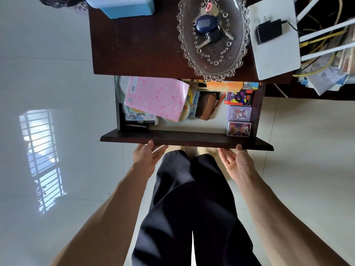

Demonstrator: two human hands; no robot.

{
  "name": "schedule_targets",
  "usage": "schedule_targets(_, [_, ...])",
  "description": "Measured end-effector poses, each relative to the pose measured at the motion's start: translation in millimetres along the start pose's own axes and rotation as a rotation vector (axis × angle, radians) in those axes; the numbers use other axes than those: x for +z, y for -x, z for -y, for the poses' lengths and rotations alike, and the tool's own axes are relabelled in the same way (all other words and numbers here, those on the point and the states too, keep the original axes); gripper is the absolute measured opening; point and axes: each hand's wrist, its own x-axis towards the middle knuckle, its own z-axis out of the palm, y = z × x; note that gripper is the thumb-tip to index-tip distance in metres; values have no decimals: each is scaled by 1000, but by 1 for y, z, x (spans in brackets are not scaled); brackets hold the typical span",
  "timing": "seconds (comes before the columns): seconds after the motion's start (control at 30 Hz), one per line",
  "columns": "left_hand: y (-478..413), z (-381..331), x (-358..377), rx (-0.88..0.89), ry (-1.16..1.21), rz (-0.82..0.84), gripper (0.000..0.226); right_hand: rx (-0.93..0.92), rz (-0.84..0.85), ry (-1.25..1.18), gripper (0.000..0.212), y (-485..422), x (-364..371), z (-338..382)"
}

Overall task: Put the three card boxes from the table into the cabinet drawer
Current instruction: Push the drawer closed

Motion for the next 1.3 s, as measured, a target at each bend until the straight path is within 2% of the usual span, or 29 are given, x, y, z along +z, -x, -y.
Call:
schedule_targets(0.13, [-4, -3, 2, 14, 7, -10, 10, 4, 44, -1, 17, 0, 7, 6])
schedule_targets(0.27, [-3, -9, 12, 25, 8, 13, 13, -6, 49, -15, 35, -1, 14, 15])
schedule_targets(0.4, [-6, -25, 20, 39, -6, 22, 12, -1, 44, -43, 28, 0, 27, 21])
schedule_targets(0.5, [-6, -31, 26, 41, -16, 29, 10, -10, 66, -34, 11, 4, 35, 28])
schedule_targets(0.7, [-11, -52, 49, 76, -15, 42, 9, -26, 89, -36, 9, 1, 59, 47])
schedule_targets(0.83, [-12, -69, 63, 85, -56, 69, 21, -46, 119, -34, 34, -4, 74, 57])
schedule_targets(0.93, [-12, -80, 74, 97, -69, 80, 25, -75, 149, -10, 40, -4, 86, 64])
schedule_targets(1.13, [-8, -102, 96, 113, -56, 64, 19, -119, 189, 1, 24, -2, 108, 79])
schedule_targets(1.3, [-7, -117, 109, 106, 0, 107, 30, -128, 229, 0, 12, 3, 125, 91])
